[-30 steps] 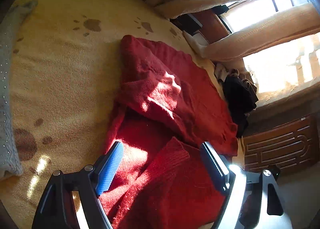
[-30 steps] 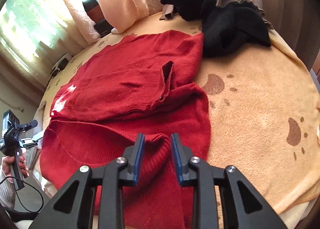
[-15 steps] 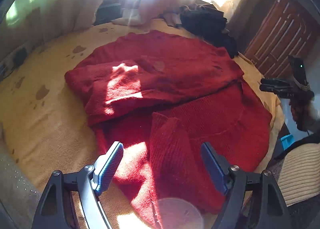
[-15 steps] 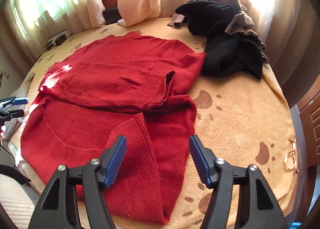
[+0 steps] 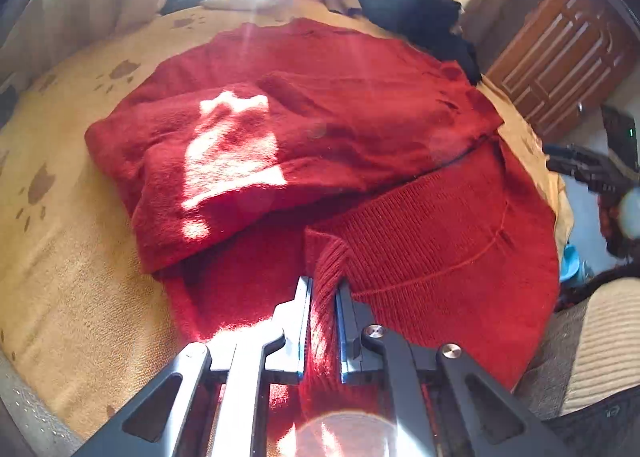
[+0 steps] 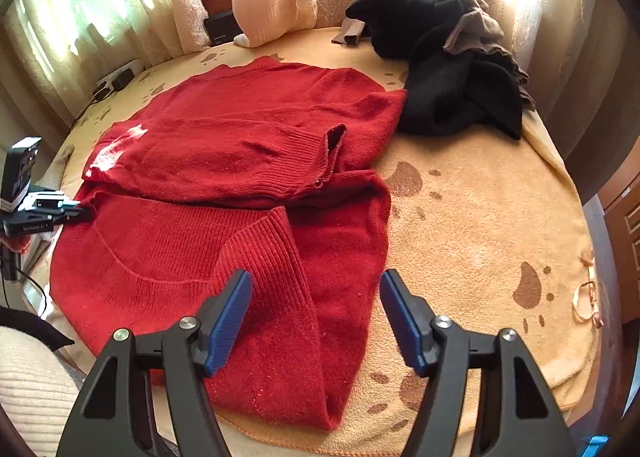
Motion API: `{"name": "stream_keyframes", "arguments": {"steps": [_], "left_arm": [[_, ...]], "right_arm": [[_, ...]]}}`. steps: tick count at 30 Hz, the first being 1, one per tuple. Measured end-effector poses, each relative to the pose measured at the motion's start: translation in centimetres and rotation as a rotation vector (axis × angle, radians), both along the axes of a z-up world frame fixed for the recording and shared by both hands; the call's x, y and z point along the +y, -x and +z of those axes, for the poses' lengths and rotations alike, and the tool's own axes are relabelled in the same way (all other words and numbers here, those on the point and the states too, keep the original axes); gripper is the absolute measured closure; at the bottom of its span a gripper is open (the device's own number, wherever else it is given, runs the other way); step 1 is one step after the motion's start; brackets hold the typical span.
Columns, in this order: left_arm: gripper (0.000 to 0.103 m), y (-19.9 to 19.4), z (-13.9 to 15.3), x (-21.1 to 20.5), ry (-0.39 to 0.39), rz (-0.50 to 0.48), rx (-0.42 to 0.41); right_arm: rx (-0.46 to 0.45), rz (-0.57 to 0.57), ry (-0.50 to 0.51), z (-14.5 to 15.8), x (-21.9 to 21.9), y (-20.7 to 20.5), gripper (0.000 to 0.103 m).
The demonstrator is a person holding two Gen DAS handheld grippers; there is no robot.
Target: Fold clothes
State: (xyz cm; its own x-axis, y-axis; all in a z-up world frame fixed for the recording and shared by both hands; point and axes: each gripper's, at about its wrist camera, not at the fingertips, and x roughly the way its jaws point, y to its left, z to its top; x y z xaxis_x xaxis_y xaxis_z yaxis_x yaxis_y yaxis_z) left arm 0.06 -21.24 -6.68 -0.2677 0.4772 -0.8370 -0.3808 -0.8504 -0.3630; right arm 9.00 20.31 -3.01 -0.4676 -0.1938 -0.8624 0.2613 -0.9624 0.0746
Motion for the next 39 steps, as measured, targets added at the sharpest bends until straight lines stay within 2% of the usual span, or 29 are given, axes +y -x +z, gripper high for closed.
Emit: {"name": "stream_keyframes", "arguments": {"steps": [3, 5, 11, 13, 17, 21, 23, 25, 26, 28, 33, 35, 39], "left_arm": [[0.091, 0.1, 0.4, -2.6, -0.101, 0.138, 0.000], [0.091, 0.1, 0.1, -3.7, -0.134, 0.186, -0.004], [0.091, -0.3, -0.2, -4.1, -0.103, 0.200, -0.003], [0.091, -0.6, 0.0, -3.9, -0.078, 0.185, 0.004], [0.087, -1.5, 0.6, -3.3, -0.030, 0.111, 0.015], [0.087, -2.3, 1.1, -0.9, -0.003, -0.002, 0.043], [0.084, -2.4, 1.0, 0.6, 0.043, -0.057, 0.058], [0.069, -2.3, 0.4, 1.6, 0.083, -0.094, 0.055], [0.057, -2.3, 0.2, 1.9, 0.080, -0.109, 0.048], [0.053, -2.3, 0.3, 2.2, 0.058, -0.129, 0.054], [0.037, -2.1, 1.3, 2.4, 0.039, -0.139, 0.081], [0.033, -1.7, 1.1, 2.8, 0.068, -0.142, 0.078], [0.033, -0.9, 0.0, 4.0, 0.083, -0.146, 0.067]], "right_arm": [[0.039, 0.077, -0.067, 0.6, -1.5, -0.4, 0.034], [0.059, 0.130, -0.091, 0.7, -2.8, -0.2, 0.034], [0.009, 0.268, -0.125, -2.8, -6.5, 2.6, 0.036], [-0.049, 0.271, -0.150, -4.8, -6.8, 3.8, 0.049], [-0.064, 0.270, -0.156, -5.1, -6.9, 3.9, 0.094], [-0.023, 0.244, -0.127, -3.2, -6.7, 3.1, 0.095], [0.010, 0.213, -0.111, -1.9, -6.3, 2.8, 0.095], [0.038, 0.173, -0.095, -0.6, -5.6, 2.8, 0.095], [0.048, 0.152, -0.087, 0.0, -5.1, 2.8, 0.095], [0.054, 0.120, -0.080, 0.5, -4.4, 3.0, 0.095], [0.019, 0.094, -0.075, -0.4, -3.3, 3.0, 0.095], [0.016, 0.099, -0.073, -0.9, -3.5, 2.7, 0.095], [0.008, 0.104, -0.067, -1.6, -4.0, 2.8, 0.095]]}}
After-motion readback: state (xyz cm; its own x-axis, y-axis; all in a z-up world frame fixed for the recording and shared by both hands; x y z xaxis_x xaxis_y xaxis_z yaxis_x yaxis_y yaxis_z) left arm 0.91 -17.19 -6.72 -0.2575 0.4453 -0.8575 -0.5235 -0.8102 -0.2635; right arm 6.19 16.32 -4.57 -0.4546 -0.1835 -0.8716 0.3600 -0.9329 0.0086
